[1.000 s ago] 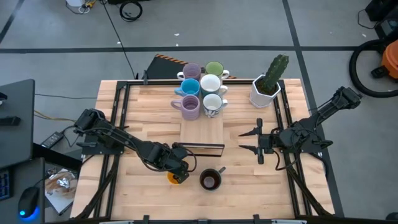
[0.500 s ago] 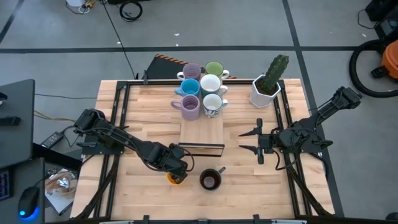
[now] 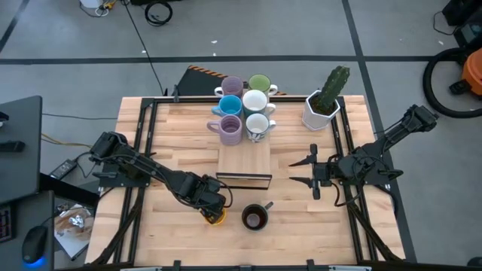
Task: Place coffee mugs
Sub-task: Put the yellow mug on the shelf
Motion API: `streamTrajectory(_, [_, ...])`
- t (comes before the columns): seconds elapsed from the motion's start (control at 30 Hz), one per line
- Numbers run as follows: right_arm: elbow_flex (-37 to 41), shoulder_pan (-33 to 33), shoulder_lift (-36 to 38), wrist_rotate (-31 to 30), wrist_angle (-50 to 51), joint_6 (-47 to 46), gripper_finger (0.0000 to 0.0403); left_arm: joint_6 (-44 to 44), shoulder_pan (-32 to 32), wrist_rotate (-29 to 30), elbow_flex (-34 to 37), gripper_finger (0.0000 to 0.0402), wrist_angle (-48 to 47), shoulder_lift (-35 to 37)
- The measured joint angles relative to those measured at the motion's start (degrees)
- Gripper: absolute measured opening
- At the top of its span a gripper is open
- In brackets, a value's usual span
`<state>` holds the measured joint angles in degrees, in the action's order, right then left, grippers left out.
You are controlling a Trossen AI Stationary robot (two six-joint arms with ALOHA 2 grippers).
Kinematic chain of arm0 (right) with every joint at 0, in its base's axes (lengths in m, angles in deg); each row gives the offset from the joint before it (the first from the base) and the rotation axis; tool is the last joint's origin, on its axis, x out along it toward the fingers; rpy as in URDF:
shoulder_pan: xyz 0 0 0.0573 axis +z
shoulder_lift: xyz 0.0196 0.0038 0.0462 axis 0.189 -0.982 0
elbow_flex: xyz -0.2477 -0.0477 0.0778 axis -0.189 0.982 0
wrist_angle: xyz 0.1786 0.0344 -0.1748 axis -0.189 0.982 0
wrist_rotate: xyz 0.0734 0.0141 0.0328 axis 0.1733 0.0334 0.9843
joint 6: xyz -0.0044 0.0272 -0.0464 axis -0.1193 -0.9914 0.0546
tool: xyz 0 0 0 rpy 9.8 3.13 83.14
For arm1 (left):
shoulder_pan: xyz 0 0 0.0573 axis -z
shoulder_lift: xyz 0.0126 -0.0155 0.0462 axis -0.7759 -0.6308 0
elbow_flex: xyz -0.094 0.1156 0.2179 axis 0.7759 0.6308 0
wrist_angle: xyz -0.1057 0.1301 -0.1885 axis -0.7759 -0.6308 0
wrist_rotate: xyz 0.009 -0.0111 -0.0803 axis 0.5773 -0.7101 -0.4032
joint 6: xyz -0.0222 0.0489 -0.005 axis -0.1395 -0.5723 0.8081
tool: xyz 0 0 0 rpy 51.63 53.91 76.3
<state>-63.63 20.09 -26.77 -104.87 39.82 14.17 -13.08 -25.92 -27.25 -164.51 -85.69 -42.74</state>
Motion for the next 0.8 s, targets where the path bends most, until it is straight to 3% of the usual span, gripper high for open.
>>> streamTrajectory(0.3, [0.00,0.00,0.00,-0.01,0.00,0.00,0.0198,1.64,0.00,-0.35,0.22,0.0110,0.96,-1.14])
streamTrajectory(0.53, [0.00,-0.02,-0.02,0.01,-0.04,0.00,0.0198,2.04,-0.10,-5.19,0.28,0.0029,1.26,-3.08])
streamTrajectory(0.8, [0.00,-0.01,-0.02,0.00,-0.07,-0.16,0.0198,3.73,1.11,-6.08,-0.26,0.0026,-1.22,-2.64])
